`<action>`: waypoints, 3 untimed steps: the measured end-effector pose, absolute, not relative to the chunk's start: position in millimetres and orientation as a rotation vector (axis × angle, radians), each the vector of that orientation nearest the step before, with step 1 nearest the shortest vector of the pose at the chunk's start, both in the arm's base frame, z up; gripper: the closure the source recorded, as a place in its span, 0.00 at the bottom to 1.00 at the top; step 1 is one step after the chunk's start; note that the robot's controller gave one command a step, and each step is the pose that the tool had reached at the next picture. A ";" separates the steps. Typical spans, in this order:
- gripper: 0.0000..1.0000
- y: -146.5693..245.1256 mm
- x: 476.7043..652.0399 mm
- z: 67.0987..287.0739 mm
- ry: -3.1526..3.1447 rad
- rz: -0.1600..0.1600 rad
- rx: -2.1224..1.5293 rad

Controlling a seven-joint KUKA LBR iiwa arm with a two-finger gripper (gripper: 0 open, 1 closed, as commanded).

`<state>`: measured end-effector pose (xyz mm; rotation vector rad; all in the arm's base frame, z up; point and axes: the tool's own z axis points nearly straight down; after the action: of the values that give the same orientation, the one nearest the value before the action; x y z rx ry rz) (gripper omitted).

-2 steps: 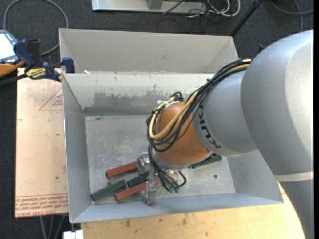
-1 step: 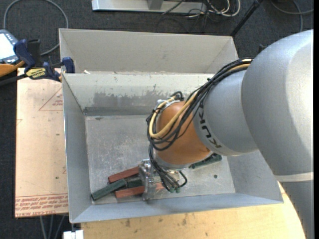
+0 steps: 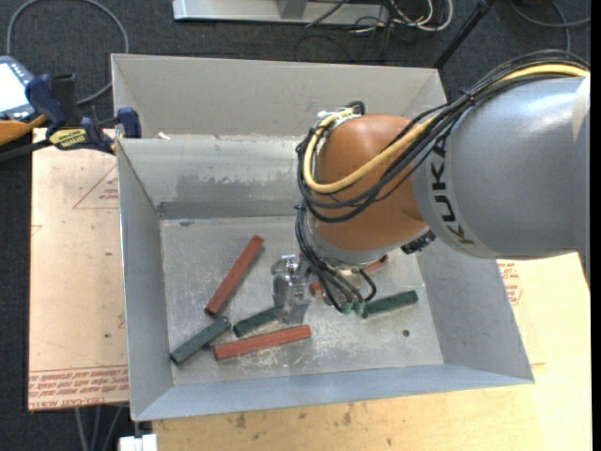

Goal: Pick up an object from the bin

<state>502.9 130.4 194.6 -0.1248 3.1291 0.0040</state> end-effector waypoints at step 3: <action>1.00 158.1 525.5 73.5 3.137 0.003 -0.164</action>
Offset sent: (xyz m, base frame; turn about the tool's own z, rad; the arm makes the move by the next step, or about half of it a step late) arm 0.0000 0.0000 0.0000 0.0000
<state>525.5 158.1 73.5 -0.1637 3.1370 0.0030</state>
